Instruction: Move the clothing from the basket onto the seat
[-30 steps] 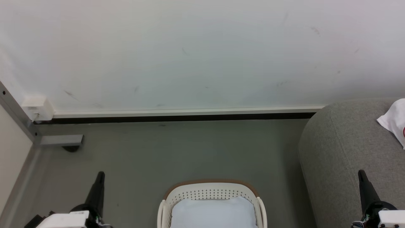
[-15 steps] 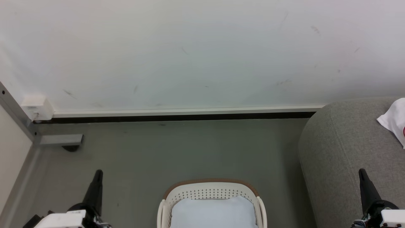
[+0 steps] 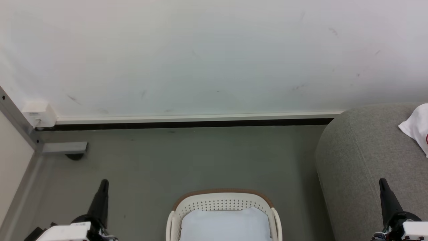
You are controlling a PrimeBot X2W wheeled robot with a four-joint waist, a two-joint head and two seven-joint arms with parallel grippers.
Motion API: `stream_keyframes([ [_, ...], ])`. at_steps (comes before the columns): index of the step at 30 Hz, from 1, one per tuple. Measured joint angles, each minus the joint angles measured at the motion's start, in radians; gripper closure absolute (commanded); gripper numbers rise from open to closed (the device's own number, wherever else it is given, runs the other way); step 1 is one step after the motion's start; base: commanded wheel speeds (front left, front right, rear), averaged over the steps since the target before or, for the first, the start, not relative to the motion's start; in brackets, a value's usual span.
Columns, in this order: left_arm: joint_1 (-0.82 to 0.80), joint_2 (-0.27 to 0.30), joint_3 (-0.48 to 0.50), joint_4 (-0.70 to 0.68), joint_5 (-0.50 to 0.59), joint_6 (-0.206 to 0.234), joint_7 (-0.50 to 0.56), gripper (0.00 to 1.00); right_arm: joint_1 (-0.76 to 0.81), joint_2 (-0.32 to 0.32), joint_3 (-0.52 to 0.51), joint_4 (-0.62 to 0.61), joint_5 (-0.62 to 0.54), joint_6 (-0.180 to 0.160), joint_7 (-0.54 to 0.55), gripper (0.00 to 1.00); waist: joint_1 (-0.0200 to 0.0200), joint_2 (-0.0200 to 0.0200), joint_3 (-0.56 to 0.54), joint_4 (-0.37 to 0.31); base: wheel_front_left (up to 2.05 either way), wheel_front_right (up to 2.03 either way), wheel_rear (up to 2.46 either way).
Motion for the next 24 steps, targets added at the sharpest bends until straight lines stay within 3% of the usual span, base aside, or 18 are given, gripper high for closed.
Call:
stream_keyframes([
  [24,0.0,0.0,0.0,0.0,0.0,0.0,0.0,1.0,0.0,0.0,0.0,0.0,0.0,0.0,0.0,1.0,0.0,0.0,0.0,0.0,0.0,0.0,0.0],
])
